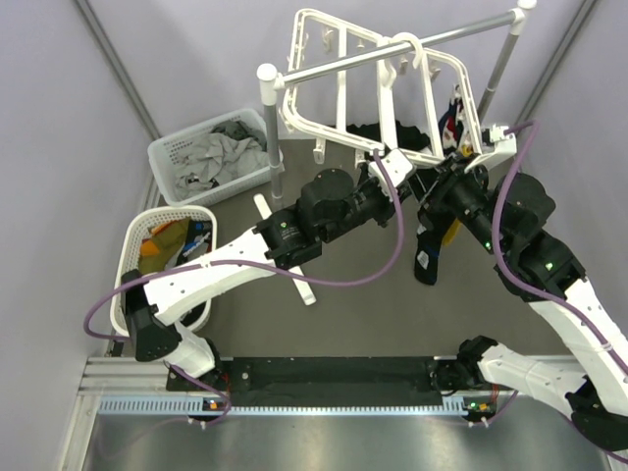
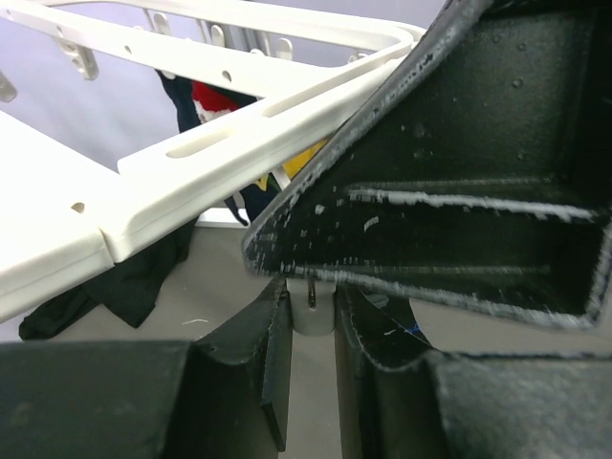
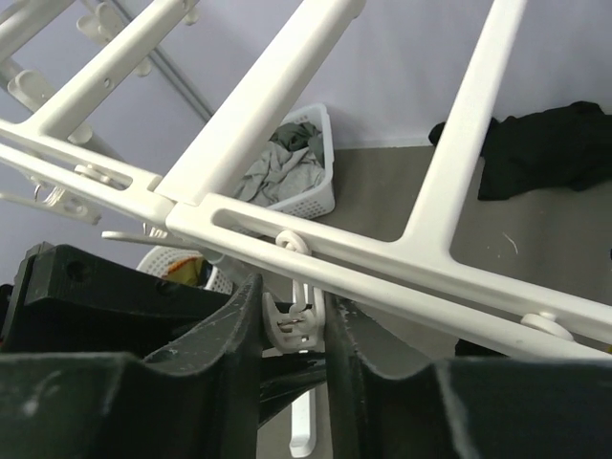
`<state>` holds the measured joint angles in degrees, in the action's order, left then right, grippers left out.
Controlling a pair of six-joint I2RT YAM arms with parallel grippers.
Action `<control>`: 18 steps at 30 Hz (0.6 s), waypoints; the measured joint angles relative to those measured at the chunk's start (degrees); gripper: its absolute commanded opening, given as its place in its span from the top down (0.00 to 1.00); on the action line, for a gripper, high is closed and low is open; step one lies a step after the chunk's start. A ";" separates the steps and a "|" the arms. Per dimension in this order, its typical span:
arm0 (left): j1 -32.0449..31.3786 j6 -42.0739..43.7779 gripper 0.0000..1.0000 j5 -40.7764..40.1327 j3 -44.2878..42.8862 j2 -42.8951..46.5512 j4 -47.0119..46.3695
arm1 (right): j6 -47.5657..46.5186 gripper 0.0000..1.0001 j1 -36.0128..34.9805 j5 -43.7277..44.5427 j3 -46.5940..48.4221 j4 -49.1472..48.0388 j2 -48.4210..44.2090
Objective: Clip the socks to the hanger
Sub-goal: Open the clamp at the hanger.
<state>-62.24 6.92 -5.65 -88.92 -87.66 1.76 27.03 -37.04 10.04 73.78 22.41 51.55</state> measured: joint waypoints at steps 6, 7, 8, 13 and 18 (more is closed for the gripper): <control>-0.39 -0.72 0.56 -1.44 0.55 0.15 -0.28 | -0.46 0.89 0.11 1.14 -0.63 -0.35 -0.11; -0.52 -0.92 0.47 -1.57 1.11 0.37 -0.31 | -0.46 0.92 0.11 1.31 -0.76 -0.44 -0.15; -0.70 -1.05 0.44 -1.86 1.81 0.66 -0.20 | -0.46 0.92 0.11 1.55 -1.03 -0.66 -0.15; -0.96 -2.16 0.28 -4.74 5.18 2.45 0.44 | -0.46 0.93 0.11 2.49 -2.23 -1.84 -0.39; 0.20 -4.61 0.19 -8.87 8.59 6.71 3.96 | -0.68 0.93 0.15 2.82 -3.21 -2.99 -0.55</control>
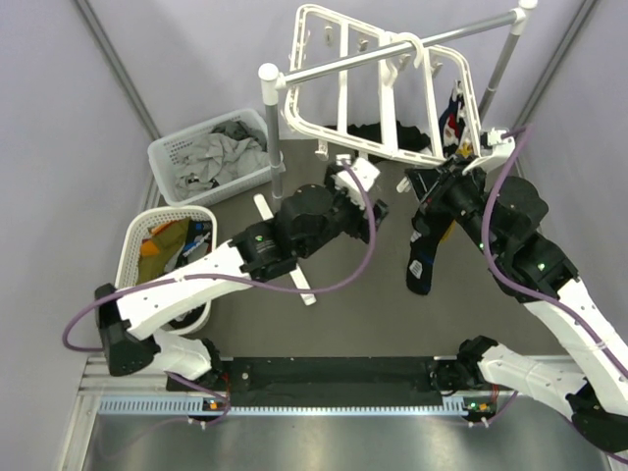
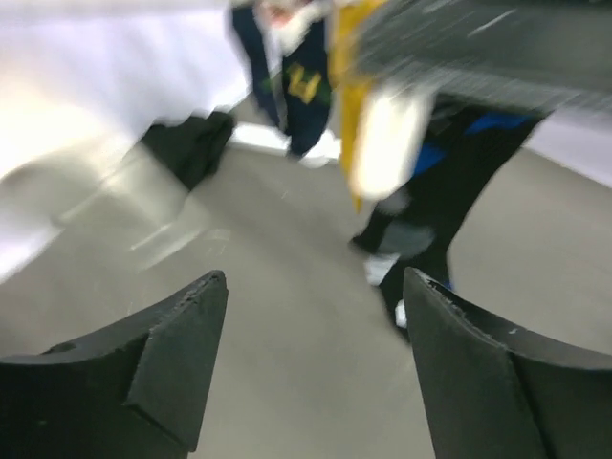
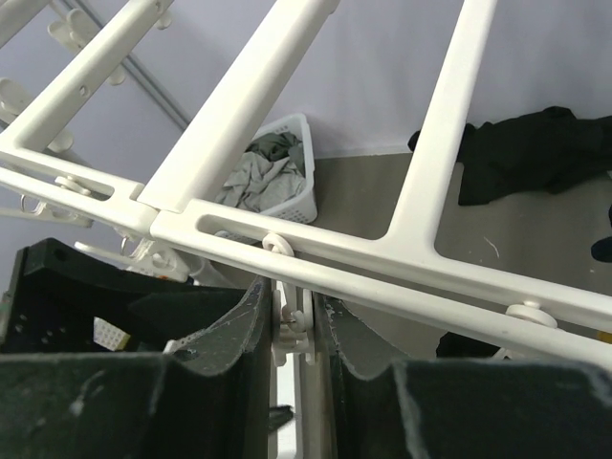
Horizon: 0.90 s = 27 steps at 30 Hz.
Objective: Clip the socks to the hanger
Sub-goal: Open the clamp at the hanger, then pick up the sock from the bin.
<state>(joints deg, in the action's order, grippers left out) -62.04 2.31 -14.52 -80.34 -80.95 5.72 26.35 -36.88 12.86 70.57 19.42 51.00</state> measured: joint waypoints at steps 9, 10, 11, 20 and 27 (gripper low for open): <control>10.19 -10.45 0.17 -5.77 9.09 15.76 12.66 | -2.38 0.93 0.04 1.73 -0.07 -0.09 0.00; 11.74 -11.76 0.17 -5.92 10.38 17.53 14.10 | -2.73 0.92 0.04 1.97 -0.07 -0.09 0.00; 13.31 -12.90 0.17 -5.99 11.39 18.93 15.72 | -3.02 0.92 0.04 2.19 -0.07 -0.07 0.00; 32.35 -17.40 0.25 -5.90 18.34 26.67 28.22 | -6.05 0.92 0.07 3.67 -0.07 0.31 -0.07; 57.13 -14.95 0.30 0.57 18.16 19.98 29.90 | -8.57 0.92 0.07 3.85 -0.07 0.44 -0.48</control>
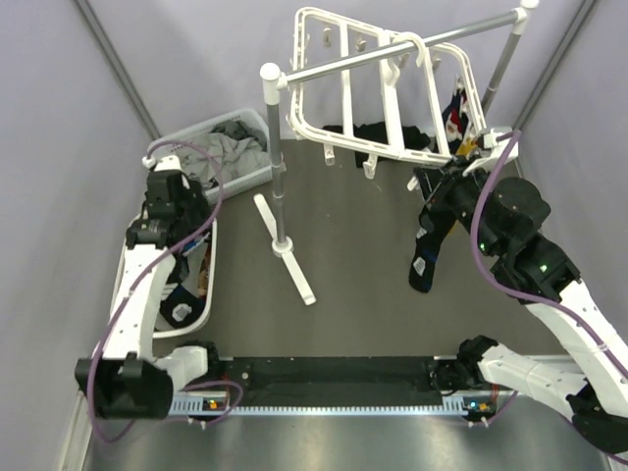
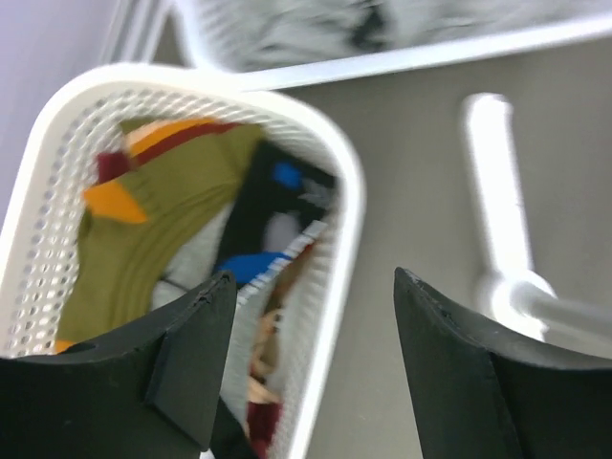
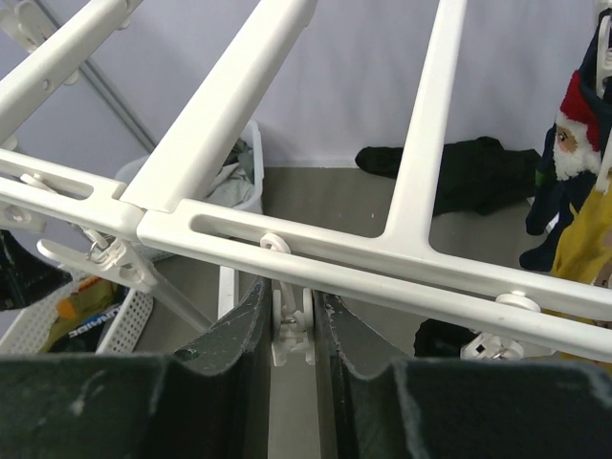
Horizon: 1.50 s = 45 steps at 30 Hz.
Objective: Clip the socks to the hanger
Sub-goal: Pick up the sock from the bin.
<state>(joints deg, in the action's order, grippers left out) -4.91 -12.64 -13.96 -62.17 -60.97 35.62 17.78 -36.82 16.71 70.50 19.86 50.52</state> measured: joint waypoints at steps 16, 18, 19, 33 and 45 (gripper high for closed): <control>16.09 -2.54 0.39 8.87 -6.93 -32.70 -1.84 | -4.33 0.91 0.00 -0.28 0.00 0.28 -0.17; 16.13 -2.82 0.40 9.31 -6.86 -34.56 -1.73 | -4.57 0.91 0.00 -0.28 0.00 0.28 -0.17; 16.13 -3.06 0.40 9.68 -6.69 -35.26 -1.77 | -4.68 0.91 0.00 -0.28 0.00 0.28 -0.20; 16.59 -5.16 0.85 11.37 -2.51 -38.29 -4.26 | -4.76 0.90 0.00 -0.28 -0.02 0.31 -0.22; 16.50 -5.22 1.00 11.61 -2.29 -30.45 -0.94 | -4.76 0.90 0.00 -0.28 -0.02 0.35 -0.63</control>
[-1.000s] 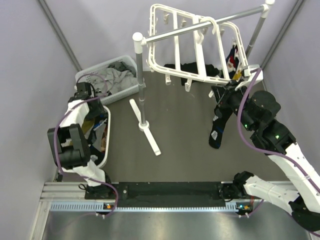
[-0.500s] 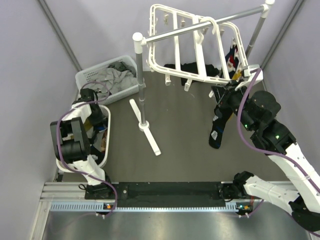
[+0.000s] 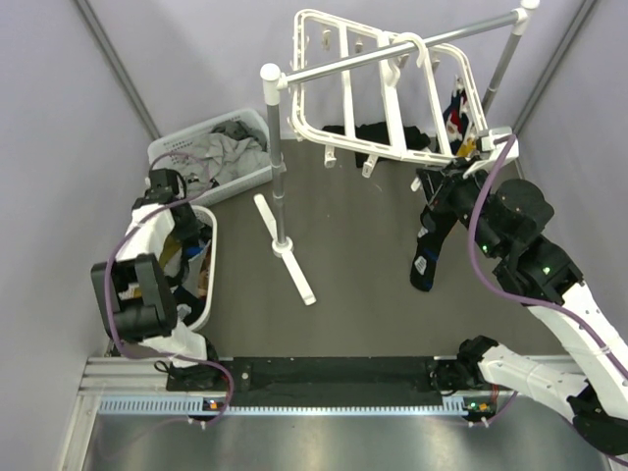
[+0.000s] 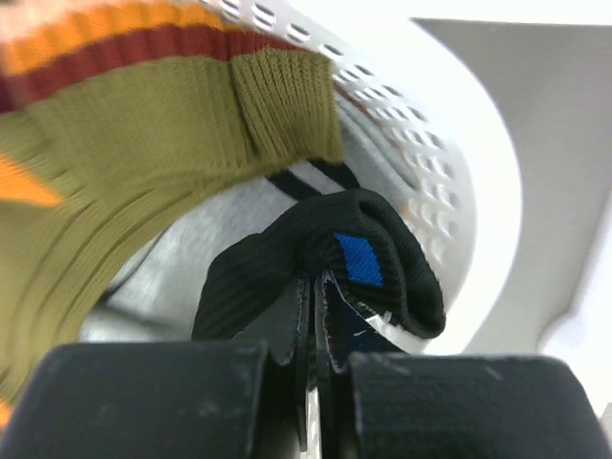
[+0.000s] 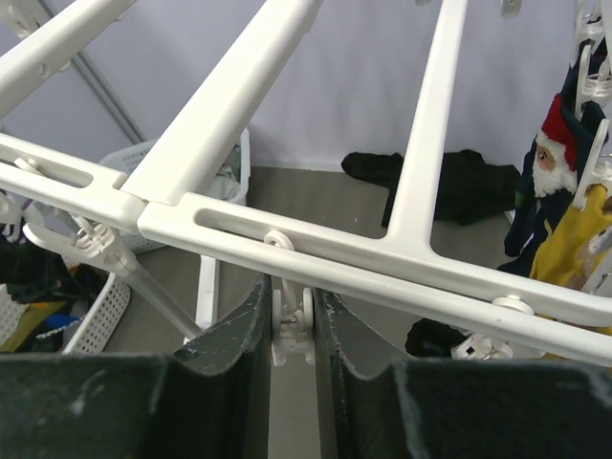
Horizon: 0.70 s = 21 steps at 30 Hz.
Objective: Clip the socks to the hanger
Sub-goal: Pick up the sock from the bin.
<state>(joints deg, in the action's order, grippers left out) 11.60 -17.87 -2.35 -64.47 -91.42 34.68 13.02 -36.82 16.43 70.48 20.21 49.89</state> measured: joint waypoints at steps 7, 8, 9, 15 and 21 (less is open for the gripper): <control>0.00 0.26 1.00 -0.74 -4.04 10.88 4.22 | -0.04 0.90 0.00 -0.09 0.02 0.11 -0.37; 0.00 0.28 1.00 -1.01 -4.55 12.13 4.61 | -0.07 0.90 0.00 -0.13 0.02 0.24 -0.37; 0.00 0.35 1.00 -1.18 -4.90 13.27 5.03 | -0.17 0.90 0.00 -0.15 0.02 0.42 -0.37; -0.02 1.25 1.00 0.24 -8.70 19.67 8.37 | -0.63 0.91 0.00 -0.50 0.13 0.61 -0.22; -0.92 0.96 1.00 9.01 -16.33 25.49 9.01 | -1.07 0.91 0.00 -1.11 0.70 1.03 0.31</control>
<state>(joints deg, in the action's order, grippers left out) 10.68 -16.91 6.66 -80.79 -65.93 43.68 11.94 -36.82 15.31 71.18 21.23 50.19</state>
